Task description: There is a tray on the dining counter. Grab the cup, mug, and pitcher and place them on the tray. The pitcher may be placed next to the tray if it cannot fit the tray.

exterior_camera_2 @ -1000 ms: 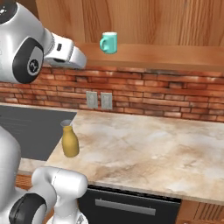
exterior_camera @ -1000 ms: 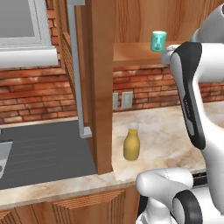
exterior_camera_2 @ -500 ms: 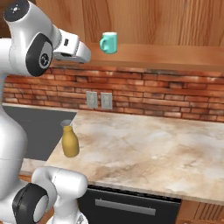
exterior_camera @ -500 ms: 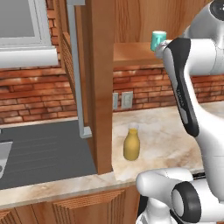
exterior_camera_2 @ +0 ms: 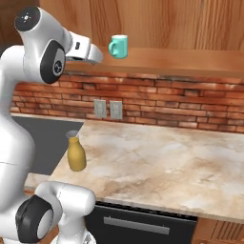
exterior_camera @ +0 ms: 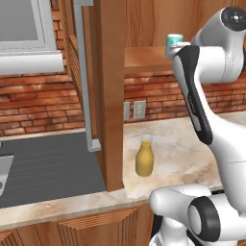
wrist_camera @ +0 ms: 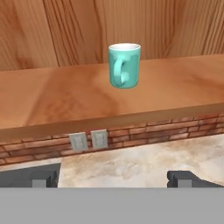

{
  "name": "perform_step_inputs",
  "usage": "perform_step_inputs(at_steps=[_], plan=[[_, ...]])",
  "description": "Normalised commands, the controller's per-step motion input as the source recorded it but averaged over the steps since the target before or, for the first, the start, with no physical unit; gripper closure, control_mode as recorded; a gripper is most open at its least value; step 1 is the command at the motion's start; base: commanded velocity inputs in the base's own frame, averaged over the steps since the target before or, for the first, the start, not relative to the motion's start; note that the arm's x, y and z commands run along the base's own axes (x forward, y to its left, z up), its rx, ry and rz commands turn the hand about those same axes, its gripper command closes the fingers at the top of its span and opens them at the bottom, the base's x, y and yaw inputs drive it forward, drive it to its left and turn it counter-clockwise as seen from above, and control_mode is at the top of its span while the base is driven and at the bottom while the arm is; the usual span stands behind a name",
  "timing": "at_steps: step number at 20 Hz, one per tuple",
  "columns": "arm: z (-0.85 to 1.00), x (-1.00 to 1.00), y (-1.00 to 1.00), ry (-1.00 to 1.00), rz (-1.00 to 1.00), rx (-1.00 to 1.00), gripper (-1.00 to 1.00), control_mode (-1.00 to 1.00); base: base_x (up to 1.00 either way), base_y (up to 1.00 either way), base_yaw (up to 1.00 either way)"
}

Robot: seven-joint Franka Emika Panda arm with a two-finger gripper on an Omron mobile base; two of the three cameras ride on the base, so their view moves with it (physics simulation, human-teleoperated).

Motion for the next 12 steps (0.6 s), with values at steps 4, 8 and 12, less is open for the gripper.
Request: perform_step_inputs(at_steps=[4,8,12], plan=[[0.0,0.21,-0.02,-0.04,0.0,0.0,-1.0,-1.0,0.0,0.0,0.0],[0.07,0.11,-0.15,0.0,0.0,0.0,-1.0,-1.0,0.0,0.0,0.0],[0.11,0.11,-0.19,0.0,0.0,0.0,-1.0,-1.0,0.0,0.0,0.0]])
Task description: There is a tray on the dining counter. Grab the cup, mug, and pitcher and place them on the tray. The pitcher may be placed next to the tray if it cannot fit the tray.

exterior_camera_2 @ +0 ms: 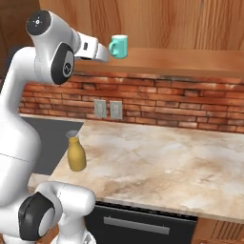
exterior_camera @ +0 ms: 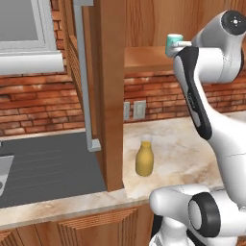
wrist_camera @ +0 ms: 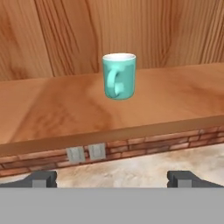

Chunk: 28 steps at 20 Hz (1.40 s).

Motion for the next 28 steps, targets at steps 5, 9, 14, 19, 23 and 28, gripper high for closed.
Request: perform_step_inputs(at_steps=[5,9,14,19,23,28], plan=[[0.11,0.22,-0.09,0.0,0.0,0.0,-1.0,-1.0,0.0,0.0,0.0],[0.01,0.31,0.0,0.0,0.0,0.0,-1.0,-1.0,0.0,0.0,0.0],[0.0,0.33,0.0,0.0,0.0,0.0,-1.0,-1.0,0.0,0.0,0.0],[0.0,0.32,0.0,0.0,0.0,0.0,-1.0,-1.0,0.0,0.0,0.0],[-0.01,0.3,0.0,0.0,0.0,0.0,-1.0,-1.0,0.0,0.0,0.0],[-0.06,0.25,0.0,0.0,0.0,0.0,-1.0,-1.0,0.0,0.0,0.0]])
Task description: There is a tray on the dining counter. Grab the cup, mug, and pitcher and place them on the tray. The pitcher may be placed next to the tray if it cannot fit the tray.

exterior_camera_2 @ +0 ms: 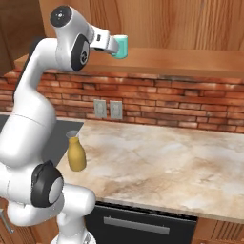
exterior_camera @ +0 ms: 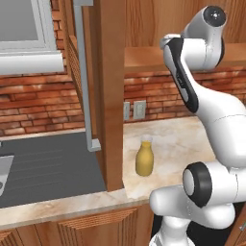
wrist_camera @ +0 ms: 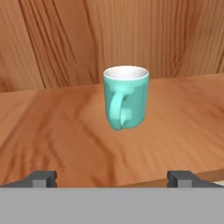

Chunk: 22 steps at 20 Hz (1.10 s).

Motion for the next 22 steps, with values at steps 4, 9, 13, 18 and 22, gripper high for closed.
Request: perform_step_inputs(at_steps=[4,9,13,18,22], plan=[[-0.09,0.19,-0.06,0.0,0.0,0.0,-1.0,-1.0,0.0,0.0,0.0],[-0.08,0.19,-0.09,0.0,0.0,0.0,-1.0,-1.0,0.0,0.0,0.0],[-0.01,0.23,-0.11,0.0,0.0,0.0,-1.0,-1.0,0.0,0.0,0.0],[0.0,0.27,0.0,0.0,-0.01,0.0,-1.0,-1.0,0.0,0.0,0.0],[0.0,0.29,0.0,0.0,-0.01,0.0,-1.0,-1.0,0.0,0.0,0.0]])
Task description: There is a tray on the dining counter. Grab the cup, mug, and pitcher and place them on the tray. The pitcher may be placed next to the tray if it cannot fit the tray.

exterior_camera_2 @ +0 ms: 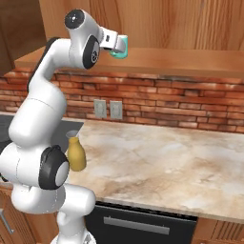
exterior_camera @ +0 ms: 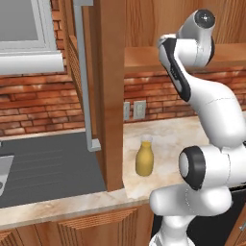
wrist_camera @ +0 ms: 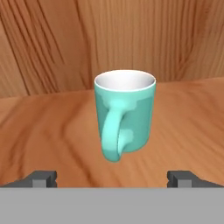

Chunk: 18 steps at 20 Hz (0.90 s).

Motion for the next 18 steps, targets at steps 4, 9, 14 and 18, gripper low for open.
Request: perform_step_inputs(at_steps=[4,9,14,18], plan=[[-0.02,0.27,0.0,0.0,-0.01,0.0,-1.0,-1.0,0.0,0.0,0.0],[0.0,0.25,0.0,0.0,-0.01,0.0,-1.0,-1.0,0.0,0.0,0.0],[0.0,0.22,0.0,0.0,-0.01,0.0,-1.0,-1.0,0.0,0.0,0.0],[0.0,0.19,0.0,0.0,-0.01,0.0,-1.0,-1.0,0.0,0.0,0.0]])
